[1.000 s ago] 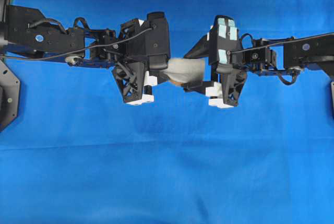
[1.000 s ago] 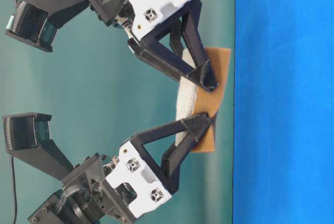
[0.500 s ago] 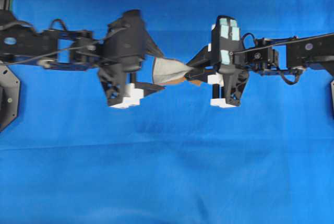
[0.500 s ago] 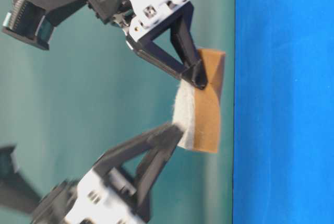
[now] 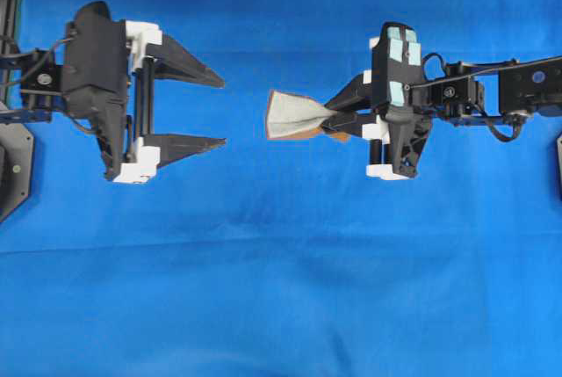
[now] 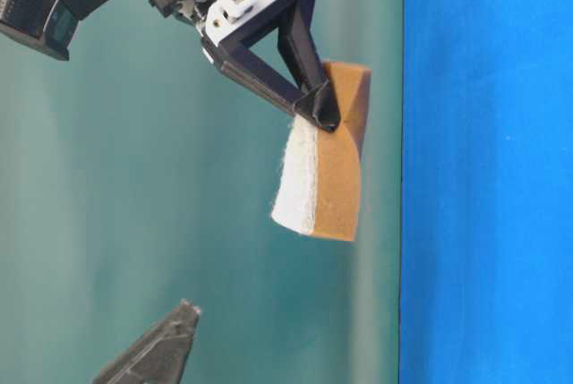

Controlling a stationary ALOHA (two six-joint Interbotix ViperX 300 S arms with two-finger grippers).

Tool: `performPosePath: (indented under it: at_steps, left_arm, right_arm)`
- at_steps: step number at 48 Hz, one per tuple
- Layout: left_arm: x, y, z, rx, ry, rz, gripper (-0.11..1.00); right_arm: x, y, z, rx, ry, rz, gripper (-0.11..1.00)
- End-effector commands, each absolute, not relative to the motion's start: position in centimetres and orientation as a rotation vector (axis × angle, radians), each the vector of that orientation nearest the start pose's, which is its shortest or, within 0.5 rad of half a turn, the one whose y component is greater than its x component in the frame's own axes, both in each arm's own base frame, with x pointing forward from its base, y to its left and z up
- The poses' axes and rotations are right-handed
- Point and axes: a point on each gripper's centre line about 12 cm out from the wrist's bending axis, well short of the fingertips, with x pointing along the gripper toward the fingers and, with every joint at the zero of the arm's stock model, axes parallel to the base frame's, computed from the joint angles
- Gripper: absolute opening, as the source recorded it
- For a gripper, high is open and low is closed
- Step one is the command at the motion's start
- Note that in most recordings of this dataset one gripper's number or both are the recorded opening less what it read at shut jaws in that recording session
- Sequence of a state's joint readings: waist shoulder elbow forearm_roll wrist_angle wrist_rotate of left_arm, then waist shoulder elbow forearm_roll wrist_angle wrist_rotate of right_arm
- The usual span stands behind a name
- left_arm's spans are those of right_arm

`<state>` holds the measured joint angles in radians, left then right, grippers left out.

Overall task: Hand over the sponge with the left arm and wipe it with the right arm.
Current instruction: 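Move the held sponge back and forth with the right gripper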

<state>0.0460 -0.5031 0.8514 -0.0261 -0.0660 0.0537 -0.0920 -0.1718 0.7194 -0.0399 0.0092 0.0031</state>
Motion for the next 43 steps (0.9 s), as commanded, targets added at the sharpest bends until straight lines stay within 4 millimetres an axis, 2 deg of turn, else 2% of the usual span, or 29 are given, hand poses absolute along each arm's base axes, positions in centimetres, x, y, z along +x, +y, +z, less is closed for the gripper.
performPosePath:
  at_steps: [1, 6, 17, 28, 33, 43]
  left_arm:
    - [30.2, 1.3, 29.2, 0.022, 0.251, 0.041, 0.88]
    - [30.3, 1.3, 29.1, 0.022, 0.254, 0.041, 0.88]
    - [30.2, 1.3, 29.1, 0.025, 0.251, 0.041, 0.88]
    - [30.2, 1.3, 29.1, 0.024, 0.251, 0.041, 0.88]
    - [30.2, 1.3, 29.1, 0.025, 0.252, 0.041, 0.88]
    - [30.2, 1.3, 29.1, 0.030, 0.251, 0.040, 0.88]
  right_arm:
    - [36.4, -3.4, 22.2, -0.011, 0.535, -0.080, 0.19]
    - [36.6, -3.4, 20.9, -0.004, 0.565, -0.081, 0.19]
    - [37.4, -3.5, 15.2, 0.038, 0.705, -0.090, 0.19]
    - [38.0, -3.5, 11.3, 0.055, 0.761, -0.096, 0.19]
    - [38.0, -3.5, 10.3, 0.059, 0.778, -0.098, 0.19]
    - [37.9, -4.6, 10.2, 0.070, 0.778, -0.125, 0.19]
